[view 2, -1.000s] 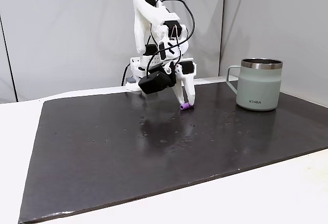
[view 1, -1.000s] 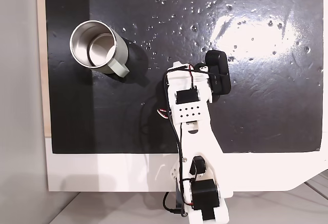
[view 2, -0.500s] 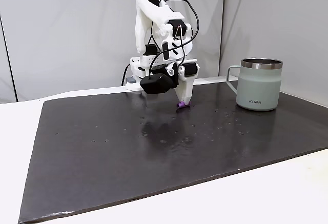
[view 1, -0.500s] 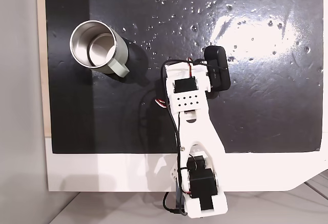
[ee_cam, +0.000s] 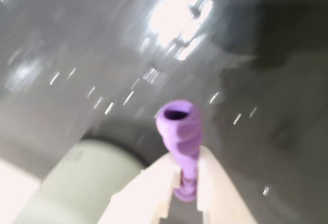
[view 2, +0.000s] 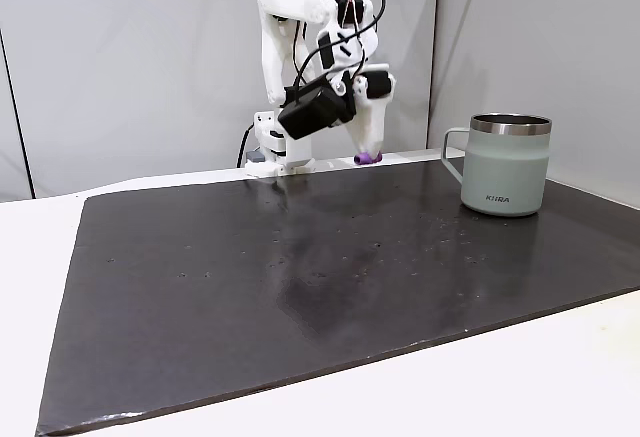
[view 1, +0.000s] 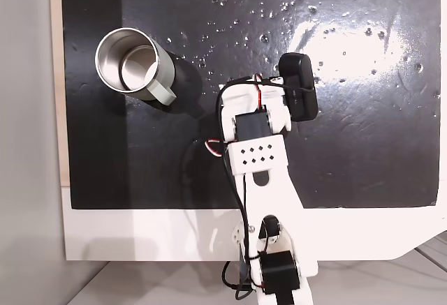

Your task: Grasp a pengrip and put it in the cup.

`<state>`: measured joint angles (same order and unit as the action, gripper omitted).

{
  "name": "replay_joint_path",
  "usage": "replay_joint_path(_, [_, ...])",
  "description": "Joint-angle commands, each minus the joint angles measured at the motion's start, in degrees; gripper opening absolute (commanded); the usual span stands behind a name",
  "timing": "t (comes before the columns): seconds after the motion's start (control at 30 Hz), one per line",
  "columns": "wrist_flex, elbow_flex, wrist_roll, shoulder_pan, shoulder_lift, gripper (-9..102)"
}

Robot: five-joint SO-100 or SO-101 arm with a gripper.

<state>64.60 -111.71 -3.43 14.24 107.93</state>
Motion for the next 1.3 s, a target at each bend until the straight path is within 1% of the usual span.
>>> replay_joint_path(0.0, [5.19, 5.62, -1.14, 2.46, 5.8, 0])
replay_joint_path(0.1, [6.59, 8.53, -2.46, 3.96, 6.86, 0])
replay_joint_path(0.2, [8.26, 16.0, -2.9, 5.19, 4.31, 0])
replay_joint_path(0.47, [13.89, 42.54, -0.53, 10.72, -11.07, 0])
replay_joint_path(0.57, [16.26, 50.27, 0.79, 13.54, -17.14, 0])
replay_joint_path(0.77, [16.08, 56.25, 3.25, 19.51, -23.55, 0])
replay_joint_path(0.9, [15.38, 60.12, 2.99, 22.59, -28.04, 1])
replay_joint_path(1.1, [15.12, 67.59, 2.2, 23.82, -33.75, 1])
replay_joint_path(1.27, [15.21, 68.2, 2.37, 23.03, -35.42, 1])
